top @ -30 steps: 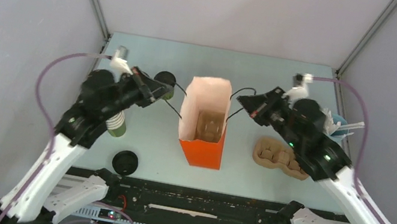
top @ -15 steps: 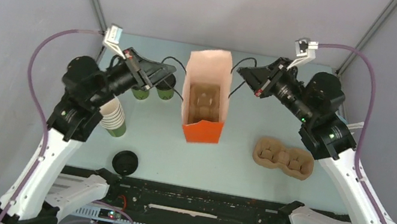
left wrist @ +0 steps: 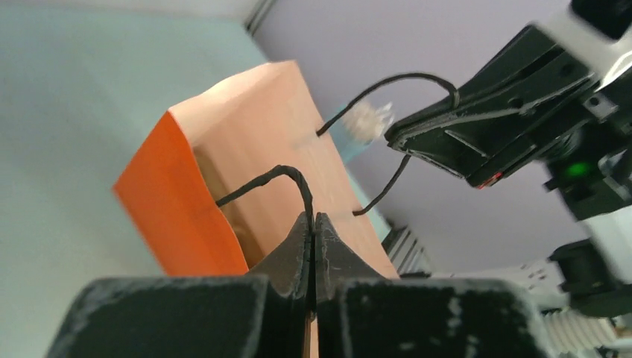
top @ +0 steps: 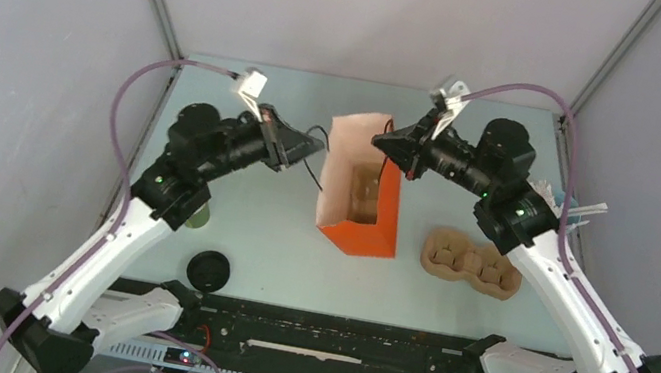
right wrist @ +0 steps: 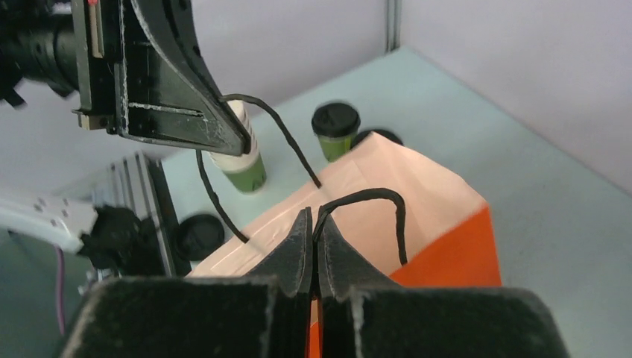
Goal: Pack the takeout coffee
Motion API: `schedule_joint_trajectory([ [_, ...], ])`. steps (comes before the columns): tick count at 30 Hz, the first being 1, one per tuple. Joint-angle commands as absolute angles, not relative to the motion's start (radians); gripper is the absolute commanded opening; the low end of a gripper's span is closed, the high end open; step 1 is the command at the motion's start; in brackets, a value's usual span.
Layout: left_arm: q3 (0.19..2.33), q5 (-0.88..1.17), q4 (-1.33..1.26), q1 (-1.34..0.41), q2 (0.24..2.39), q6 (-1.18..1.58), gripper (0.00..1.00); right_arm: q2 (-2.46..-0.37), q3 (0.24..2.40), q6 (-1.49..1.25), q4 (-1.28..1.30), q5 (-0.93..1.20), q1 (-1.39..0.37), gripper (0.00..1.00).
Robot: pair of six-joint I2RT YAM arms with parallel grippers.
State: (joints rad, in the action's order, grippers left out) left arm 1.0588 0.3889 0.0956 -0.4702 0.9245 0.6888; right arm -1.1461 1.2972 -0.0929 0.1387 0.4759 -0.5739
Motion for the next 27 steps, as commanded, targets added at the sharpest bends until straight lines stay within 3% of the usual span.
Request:
schedule_joint_trajectory([
  [1,1.071,0.345,0.215,-0.535,0.980,0.516,0.00,-1.169,1.246,0.071,0.152,0.586,-0.575,0.00],
  [10,1.116,0.196,0.440,-0.546,0.995,0.545,0.00,-1.086,1.060,-0.120,0.085,0.660,-0.489,0.00],
  [18,1.138,-0.045,0.344,-0.546,0.975,0.429,0.00,-1.127,1.276,-0.114,0.215,0.573,-0.498,0.03],
  [27,1.280,-0.105,0.442,-0.546,1.077,0.339,0.00,-1.166,1.276,-0.148,0.161,0.611,-0.417,0.00],
])
